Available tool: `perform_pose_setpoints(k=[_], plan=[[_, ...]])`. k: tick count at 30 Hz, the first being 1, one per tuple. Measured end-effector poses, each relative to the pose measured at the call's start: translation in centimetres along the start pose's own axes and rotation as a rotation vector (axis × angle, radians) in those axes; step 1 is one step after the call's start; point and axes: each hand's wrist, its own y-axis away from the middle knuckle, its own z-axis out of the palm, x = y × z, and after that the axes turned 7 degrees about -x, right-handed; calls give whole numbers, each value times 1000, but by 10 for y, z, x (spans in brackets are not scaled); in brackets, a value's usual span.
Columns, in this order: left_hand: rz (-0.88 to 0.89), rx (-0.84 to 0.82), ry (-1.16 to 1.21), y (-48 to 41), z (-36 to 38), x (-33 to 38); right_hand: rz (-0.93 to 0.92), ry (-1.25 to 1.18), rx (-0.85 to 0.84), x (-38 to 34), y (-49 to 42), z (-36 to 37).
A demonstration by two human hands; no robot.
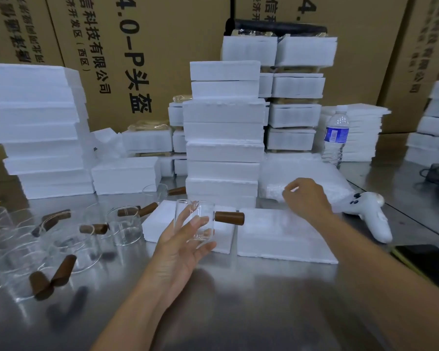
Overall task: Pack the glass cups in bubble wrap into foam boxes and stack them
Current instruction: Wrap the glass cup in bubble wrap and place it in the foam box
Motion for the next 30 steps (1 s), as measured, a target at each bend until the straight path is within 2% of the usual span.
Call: perform_pose_setpoints(k=[4,10,26,30], plan=[[30,0,7,-3,-2,-2,96,239,40,15,-23,-11],[15,0,1,-8,-4,-4,-108,395,-108,25,-45,-1],[-12,-65,6,-12,-1,-9,-179,838,47,21,-71,19],[-27,-65,7,-12,-1,-10,-200,871,54,20,-73,20]])
